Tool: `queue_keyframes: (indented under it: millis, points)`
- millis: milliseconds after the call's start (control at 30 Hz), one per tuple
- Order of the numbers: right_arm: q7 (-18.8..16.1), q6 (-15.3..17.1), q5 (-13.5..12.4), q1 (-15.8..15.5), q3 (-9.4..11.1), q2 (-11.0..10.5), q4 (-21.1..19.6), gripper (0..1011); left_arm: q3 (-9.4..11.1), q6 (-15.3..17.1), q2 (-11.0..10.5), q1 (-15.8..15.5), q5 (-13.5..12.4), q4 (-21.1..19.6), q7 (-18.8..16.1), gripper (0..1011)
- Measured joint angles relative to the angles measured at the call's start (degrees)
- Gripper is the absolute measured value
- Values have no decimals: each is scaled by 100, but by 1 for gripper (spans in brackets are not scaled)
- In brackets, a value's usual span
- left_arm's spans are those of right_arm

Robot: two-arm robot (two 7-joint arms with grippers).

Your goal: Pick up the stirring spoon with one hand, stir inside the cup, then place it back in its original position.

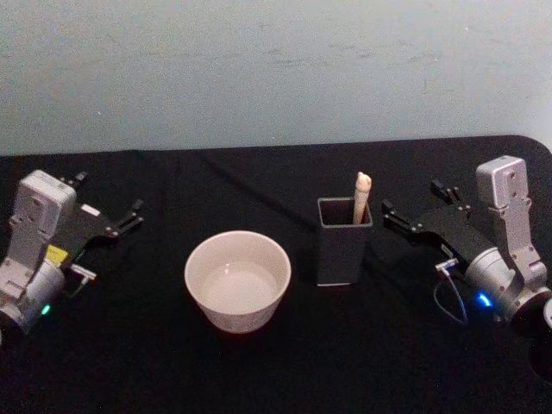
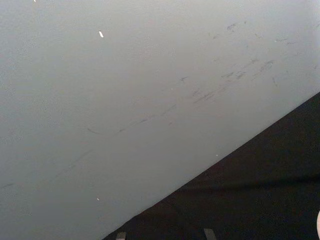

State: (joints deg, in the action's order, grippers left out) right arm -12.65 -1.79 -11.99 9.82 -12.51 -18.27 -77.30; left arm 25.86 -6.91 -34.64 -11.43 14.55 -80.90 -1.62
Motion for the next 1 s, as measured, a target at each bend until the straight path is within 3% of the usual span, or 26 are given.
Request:
queue_keyframes:
  millis: [1000]
  points:
    - [13, -20, -2, -5, -7, -11, -20, 1002, 0, 0, -1, 0, 0, 0, 0, 1001]
